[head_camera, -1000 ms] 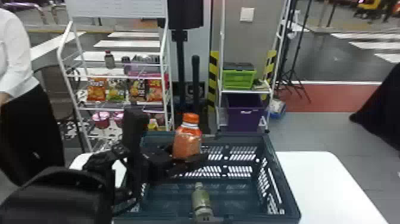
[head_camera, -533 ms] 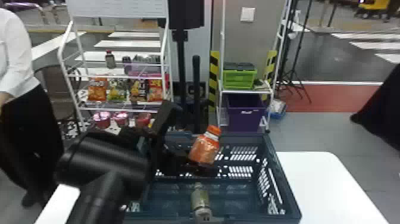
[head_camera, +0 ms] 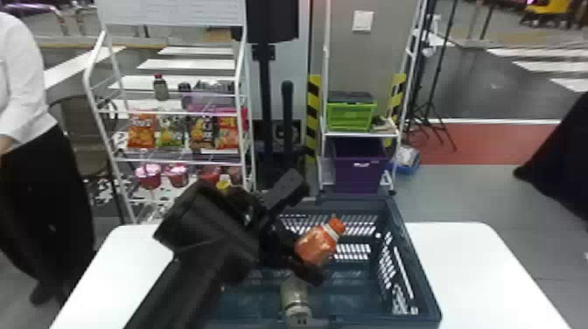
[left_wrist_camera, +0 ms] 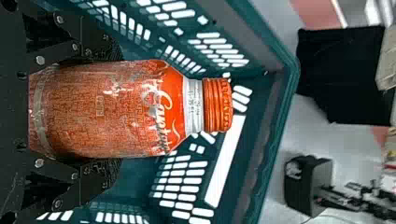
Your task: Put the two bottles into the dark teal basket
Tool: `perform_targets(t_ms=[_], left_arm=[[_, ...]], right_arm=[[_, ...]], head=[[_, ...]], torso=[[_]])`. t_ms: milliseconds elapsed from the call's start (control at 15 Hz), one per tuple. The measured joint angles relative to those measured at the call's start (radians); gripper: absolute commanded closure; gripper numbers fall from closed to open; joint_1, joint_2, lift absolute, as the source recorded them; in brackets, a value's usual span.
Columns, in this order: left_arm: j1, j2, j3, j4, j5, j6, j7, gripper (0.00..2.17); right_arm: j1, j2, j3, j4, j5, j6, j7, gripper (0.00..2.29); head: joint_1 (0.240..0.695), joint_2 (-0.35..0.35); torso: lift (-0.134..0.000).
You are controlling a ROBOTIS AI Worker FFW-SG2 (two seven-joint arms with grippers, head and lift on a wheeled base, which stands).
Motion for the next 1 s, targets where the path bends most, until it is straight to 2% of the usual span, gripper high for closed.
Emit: perform_targets(t_ms=[200,267,333,400,467,533,600,1000], left_arm=[[-0.019,0.000,-0.010,0.088,-0.036,-0.094,-0.008,2.15],[-0.019,0.000,-0.010,0.095,-0.039,-0.109,-0.006,2.06],[-0.018,0.000,-0.008,0.094,-0.040,-0.124,0.003,1.59],[-0.011,0.000,-0.004,0.085,-0.040,-0.133,0.013,0.83],[-0.001,0.000,0.005,0.066,-0.040,-0.139,0.018,0.36],[0.006,0.000,0.013,0.050,-0.040,-0.141,0.012,0.19],[0.010,0.000,0.017,0.038,-0.039,-0.140,0.003,0.13],[0.031,0.000,0.069,-0.036,-0.052,-0.131,0.008,0.12]], right_arm=[[-0.002,0.000,0.001,0.000,0.003,0.000,0.000,0.04],[-0.002,0.000,0.001,0.000,0.003,0.000,0.000,0.04],[-0.002,0.000,0.001,0.000,0.003,0.000,0.000,0.04],[-0.003,0.000,0.001,0.000,0.002,0.000,0.000,0.04],[-0.003,0.000,0.001,0.000,0.002,0.000,0.000,0.04],[-0.004,0.000,0.001,0.000,0.002,0.000,0.000,0.04],[-0.005,0.000,0.001,0.000,0.003,0.000,0.000,0.04],[-0.007,0.000,0.000,0.004,0.002,0.000,0.000,0.04]], head=[[0.499,0.000],[0.499,0.000],[0.499,0.000],[0.499,0.000],[0.499,0.000],[0.499,0.000],[0.499,0.000],[0.499,0.000]], torso=[[0.000],[0.000],[0.000],[0.000],[0.000],[0.000],[0.000],[0.000]])
